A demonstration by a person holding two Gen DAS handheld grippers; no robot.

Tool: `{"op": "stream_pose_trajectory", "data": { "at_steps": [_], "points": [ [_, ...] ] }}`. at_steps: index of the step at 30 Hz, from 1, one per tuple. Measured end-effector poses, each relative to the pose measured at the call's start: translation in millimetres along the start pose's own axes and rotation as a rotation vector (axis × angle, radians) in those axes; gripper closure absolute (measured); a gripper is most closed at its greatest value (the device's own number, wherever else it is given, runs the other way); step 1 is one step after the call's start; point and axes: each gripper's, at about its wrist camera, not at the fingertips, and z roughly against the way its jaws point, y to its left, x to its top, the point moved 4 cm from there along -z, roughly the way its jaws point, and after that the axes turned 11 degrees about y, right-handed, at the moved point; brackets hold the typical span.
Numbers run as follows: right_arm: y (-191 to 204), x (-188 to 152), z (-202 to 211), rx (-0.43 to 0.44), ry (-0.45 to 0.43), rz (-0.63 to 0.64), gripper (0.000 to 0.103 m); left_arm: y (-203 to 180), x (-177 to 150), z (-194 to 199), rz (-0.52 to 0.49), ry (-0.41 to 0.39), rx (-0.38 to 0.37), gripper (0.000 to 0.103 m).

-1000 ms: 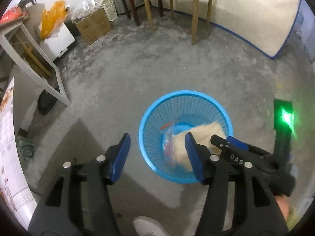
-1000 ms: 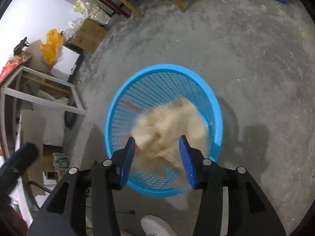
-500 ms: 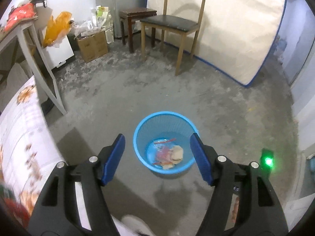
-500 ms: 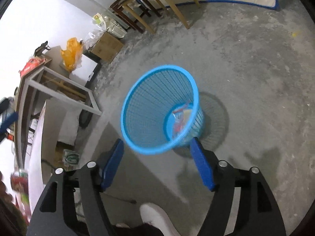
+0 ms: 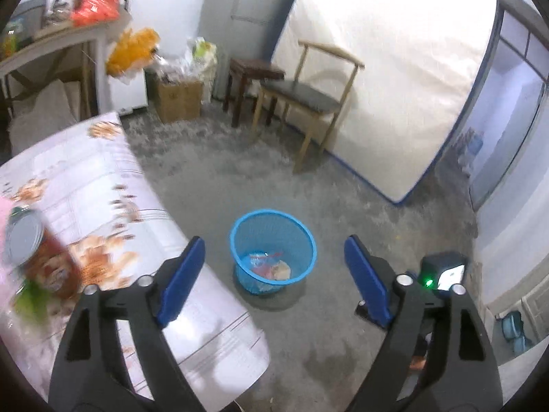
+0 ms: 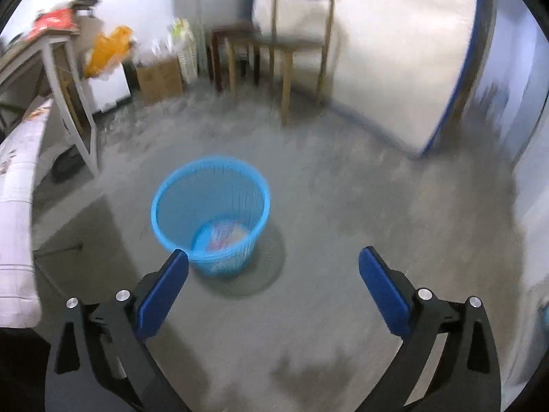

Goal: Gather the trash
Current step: 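Move both tools back toward the table, then grasp the blue wrapper with the left gripper while the right grasps a plastic bag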

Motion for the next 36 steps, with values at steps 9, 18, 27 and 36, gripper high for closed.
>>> {"op": "stream_pose_trajectory", "data": {
  "at_steps": [9, 18, 27, 36],
  "points": [
    [15.3, 12.4, 96.4, 0.252, -0.25, -0.034, 0.006, 52.4, -60.1, 96.6, 0.023, -0.177, 0.127, 0.02],
    [106.5, 8.9, 147.8, 0.645, -0.193, 0.146, 0.006, 105.9, -111.9, 181.8, 0.061, -0.342, 0.298, 0.018],
    [193.3, -12.6, 165.5, 1.009, 0.033, 0.257, 0.009, 200.0, -134.6, 230.6, 0.173, -0.419, 0.491, 0.018],
    [281.6, -15.3, 174.6, 1.24, 0.274, 0.351, 0.01, 302.1, -139.4, 190.5, 0.23, -0.22, 0.548, 0.035]
  ]
}}
